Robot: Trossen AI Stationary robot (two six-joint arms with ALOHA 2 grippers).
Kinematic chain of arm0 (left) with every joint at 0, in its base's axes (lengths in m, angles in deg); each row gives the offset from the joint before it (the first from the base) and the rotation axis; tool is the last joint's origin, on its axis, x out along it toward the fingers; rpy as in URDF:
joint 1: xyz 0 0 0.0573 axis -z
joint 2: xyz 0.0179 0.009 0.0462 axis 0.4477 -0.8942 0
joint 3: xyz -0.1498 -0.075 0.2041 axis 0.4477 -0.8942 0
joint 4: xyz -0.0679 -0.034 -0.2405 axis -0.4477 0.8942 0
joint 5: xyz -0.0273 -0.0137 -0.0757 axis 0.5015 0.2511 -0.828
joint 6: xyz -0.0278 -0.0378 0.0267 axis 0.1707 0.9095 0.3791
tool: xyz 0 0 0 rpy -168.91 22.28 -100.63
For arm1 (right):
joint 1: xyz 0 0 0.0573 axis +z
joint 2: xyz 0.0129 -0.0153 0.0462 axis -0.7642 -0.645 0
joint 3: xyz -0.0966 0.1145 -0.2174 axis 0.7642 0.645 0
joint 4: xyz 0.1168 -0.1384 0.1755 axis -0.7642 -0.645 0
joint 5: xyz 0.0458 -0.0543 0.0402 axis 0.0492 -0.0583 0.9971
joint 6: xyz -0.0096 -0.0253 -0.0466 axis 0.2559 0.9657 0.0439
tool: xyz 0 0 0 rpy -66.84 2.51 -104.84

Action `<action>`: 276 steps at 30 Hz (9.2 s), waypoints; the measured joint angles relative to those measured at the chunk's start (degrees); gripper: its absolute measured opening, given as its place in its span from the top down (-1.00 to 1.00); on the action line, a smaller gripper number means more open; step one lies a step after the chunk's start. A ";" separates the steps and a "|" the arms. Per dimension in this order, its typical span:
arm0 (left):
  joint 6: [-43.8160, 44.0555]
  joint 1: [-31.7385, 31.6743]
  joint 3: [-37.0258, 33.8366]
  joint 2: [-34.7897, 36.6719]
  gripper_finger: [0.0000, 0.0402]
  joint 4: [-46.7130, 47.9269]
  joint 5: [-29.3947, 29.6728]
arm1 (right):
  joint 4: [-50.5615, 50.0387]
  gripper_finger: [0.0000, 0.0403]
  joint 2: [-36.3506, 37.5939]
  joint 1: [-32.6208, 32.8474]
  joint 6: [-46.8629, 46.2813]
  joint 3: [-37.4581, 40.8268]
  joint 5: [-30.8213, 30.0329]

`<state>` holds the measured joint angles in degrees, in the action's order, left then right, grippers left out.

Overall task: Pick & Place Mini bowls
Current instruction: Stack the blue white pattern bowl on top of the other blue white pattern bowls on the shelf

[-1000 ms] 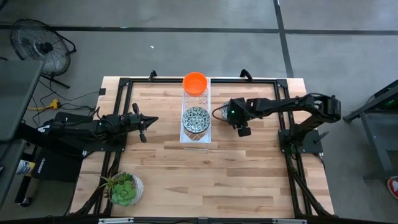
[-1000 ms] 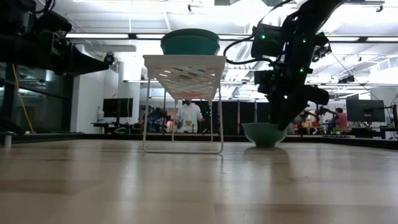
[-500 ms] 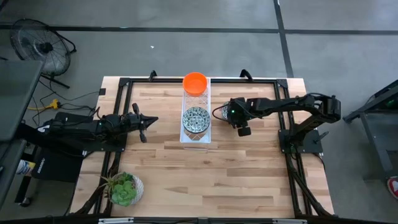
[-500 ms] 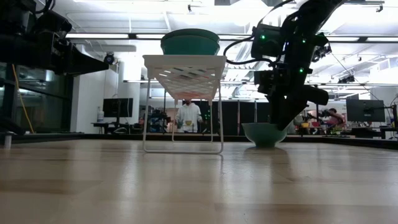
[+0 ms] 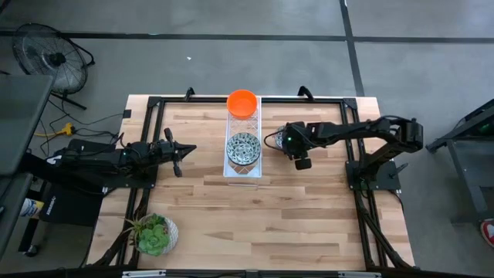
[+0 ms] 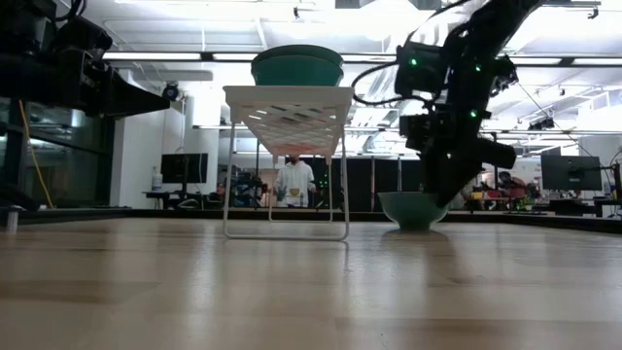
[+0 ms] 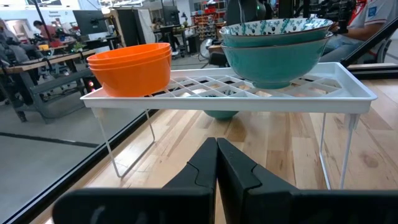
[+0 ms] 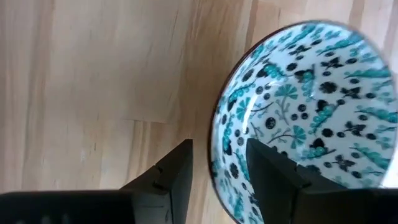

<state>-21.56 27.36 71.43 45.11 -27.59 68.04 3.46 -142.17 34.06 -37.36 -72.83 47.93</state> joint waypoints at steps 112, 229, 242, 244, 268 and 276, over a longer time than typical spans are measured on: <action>0.00 0.01 0.00 -0.01 1.00 0.01 -0.02 | -48.14 1.00 0.10 25.05 -8.78 -55.03 -16.19; 0.00 0.00 0.00 -0.01 1.00 0.04 -0.44 | -34.40 1.00 -18.91 19.37 34.86 -62.66 -3.02; 0.00 -0.01 0.00 -0.01 1.00 0.03 -0.50 | -35.78 1.00 -20.05 18.10 33.10 -62.66 -2.87; 0.00 0.01 0.00 -0.01 1.00 0.01 -0.50 | -35.72 1.00 -20.16 18.01 33.05 -62.66 -3.02; 0.00 -0.01 0.00 -0.01 1.00 0.01 -0.55 | -35.31 0.86 -20.17 18.08 32.41 -62.66 -4.57; 0.00 0.01 0.00 0.00 1.00 0.03 -0.55 | -35.29 0.79 -20.17 18.07 31.67 -62.66 -5.08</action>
<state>-21.56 27.37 71.43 45.11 -27.55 67.49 -31.83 -162.35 52.13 -5.69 -135.49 42.86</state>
